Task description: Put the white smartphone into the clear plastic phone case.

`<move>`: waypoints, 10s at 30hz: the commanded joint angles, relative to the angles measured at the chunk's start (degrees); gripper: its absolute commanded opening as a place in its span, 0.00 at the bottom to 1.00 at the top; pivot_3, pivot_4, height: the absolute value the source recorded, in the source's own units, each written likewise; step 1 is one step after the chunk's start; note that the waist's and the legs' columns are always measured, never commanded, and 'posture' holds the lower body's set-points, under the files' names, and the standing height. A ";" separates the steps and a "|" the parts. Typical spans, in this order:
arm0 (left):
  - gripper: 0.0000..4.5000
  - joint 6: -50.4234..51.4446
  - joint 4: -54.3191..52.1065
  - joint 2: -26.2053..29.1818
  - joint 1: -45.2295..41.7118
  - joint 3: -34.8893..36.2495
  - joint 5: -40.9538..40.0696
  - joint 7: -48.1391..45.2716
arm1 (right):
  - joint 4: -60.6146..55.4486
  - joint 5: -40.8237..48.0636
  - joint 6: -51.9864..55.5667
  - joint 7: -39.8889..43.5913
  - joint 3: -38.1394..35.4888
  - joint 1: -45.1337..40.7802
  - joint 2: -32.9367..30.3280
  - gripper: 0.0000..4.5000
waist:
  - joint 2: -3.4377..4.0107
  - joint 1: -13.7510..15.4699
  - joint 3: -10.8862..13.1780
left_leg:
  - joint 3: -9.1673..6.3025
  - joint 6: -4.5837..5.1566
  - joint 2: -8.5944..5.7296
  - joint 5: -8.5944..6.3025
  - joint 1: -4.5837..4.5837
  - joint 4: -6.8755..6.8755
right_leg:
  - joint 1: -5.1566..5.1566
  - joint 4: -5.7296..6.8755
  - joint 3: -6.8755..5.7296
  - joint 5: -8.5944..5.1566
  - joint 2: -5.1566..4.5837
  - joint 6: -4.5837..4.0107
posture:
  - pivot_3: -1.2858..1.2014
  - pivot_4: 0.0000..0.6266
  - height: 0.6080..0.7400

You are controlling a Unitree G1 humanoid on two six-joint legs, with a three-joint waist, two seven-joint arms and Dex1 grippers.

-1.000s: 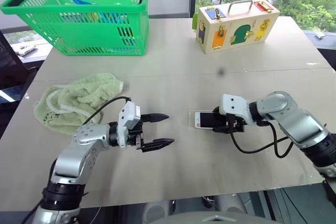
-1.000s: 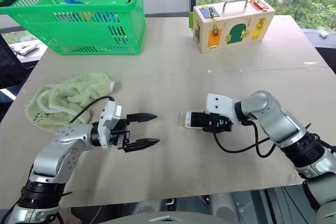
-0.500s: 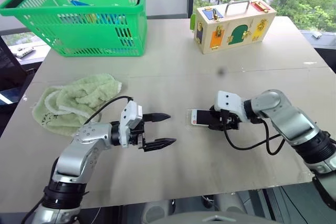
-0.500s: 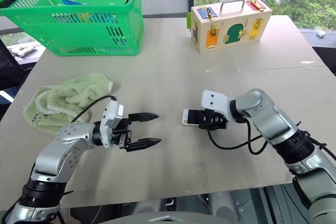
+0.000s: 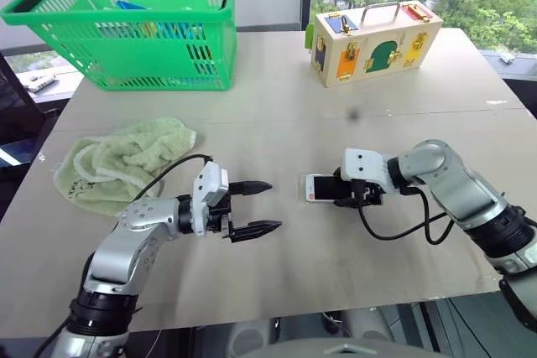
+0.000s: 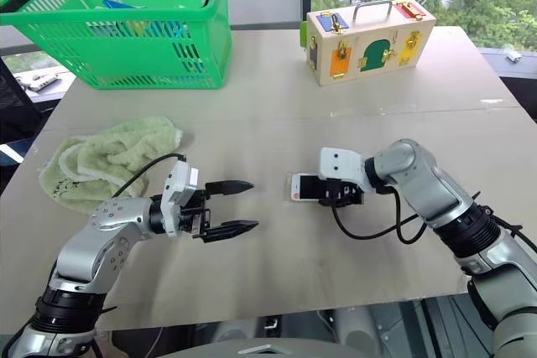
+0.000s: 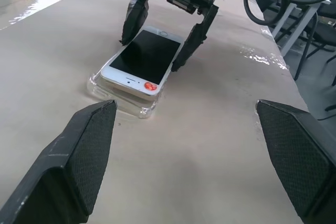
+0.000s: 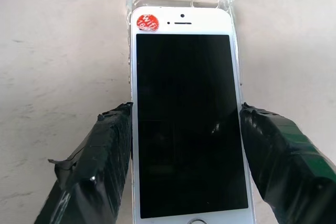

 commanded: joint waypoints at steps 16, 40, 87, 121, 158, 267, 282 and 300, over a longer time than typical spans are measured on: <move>0.97 -0.89 -2.09 0.57 -0.31 -0.39 -0.74 0.55 | 6.38 -2.42 6.75 -0.49 2.47 0.42 2.15 0.61 | -0.13 -0.03 -0.48 | -0.01 -0.01 0.03 0.00 0.07 -0.01 | 0.00 0.01 -0.02 0.06 -0.01 -0.11 | 0.52 0.24 1.00; 0.97 -0.32 -3.26 0.58 -0.23 -1.45 -1.01 1.85 | 6.89 -1.48 11.45 -0.13 0.43 4.19 7.15 0.61 | -0.03 -0.29 -1.33 | 0.03 -0.35 0.24 -0.20 0.78 -0.23 | 0.45 -0.13 -2.15 0.05 -1.63 -0.12 | 0.52 0.24 1.00; 0.38 -3.52 -0.47 2.85 3.45 1.41 -2.35 -0.52 | 3.11 9.71 2.18 -5.92 -7.60 2.02 12.46 0.00 | 1.12 0.25 0.06 | 0.07 -0.92 0.96 -0.46 -0.24 -0.75 | -0.51 -1.23 -5.44 0.76 -2.04 -0.68 | 0.52 0.24 1.00; 0.02 -1.84 -4.32 2.28 5.59 2.02 -1.54 6.62 | 1.91 5.91 -3.03 -5.70 -7.82 4.75 14.95 0.00 | 1.18 0.16 -0.55 | 0.06 -1.03 1.02 -0.45 0.63 -0.78 | 0.14 -1.05 -5.14 0.72 -2.03 -0.77 | 0.52 0.24 1.00; 0.02 -1.44 10.30 -4.22 -10.57 -12.85 15.92 12.25 | -16.88 0.48 11.18 -12.97 -0.39 9.08 -1.44 0.00 | 0.94 0.64 -0.16 | -0.12 -1.05 0.89 -0.47 -0.13 -0.04 | -0.09 -1.00 -5.30 0.74 -1.99 -0.73 | 0.52 0.24 1.00; 0.02 -1.26 15.26 -5.01 -14.56 -13.90 14.48 6.69 | 4.69 9.48 26.02 -15.78 -0.99 3.36 8.27 0.00 | 0.43 0.02 -0.18 | -0.14 -1.10 0.96 -0.51 0.72 -0.08 | 0.07 -0.32 -4.35 0.69 -1.53 -0.80 | 0.52 0.24 1.00; 0.02 -0.78 14.92 -5.84 -14.10 -14.12 14.97 7.83 | 13.53 8.32 12.65 -12.52 -4.99 4.27 11.37 0.00 | 0.41 0.06 -2.05 | -0.10 -1.13 1.11 -0.53 0.98 -0.16 | 0.07 -0.29 -4.31 0.69 -1.55 -0.81 | 0.52 0.24 1.00; 0.02 -1.65 16.80 -6.47 -14.37 -14.12 15.30 7.26 | 3.42 8.00 19.06 -7.53 2.53 5.75 0.18 0.00 | 0.70 0.11 -1.17 | -0.07 -1.14 0.99 -0.54 0.84 -0.38 | -0.02 -0.49 -4.27 0.65 -1.61 -0.83 | 0.52 0.24 1.00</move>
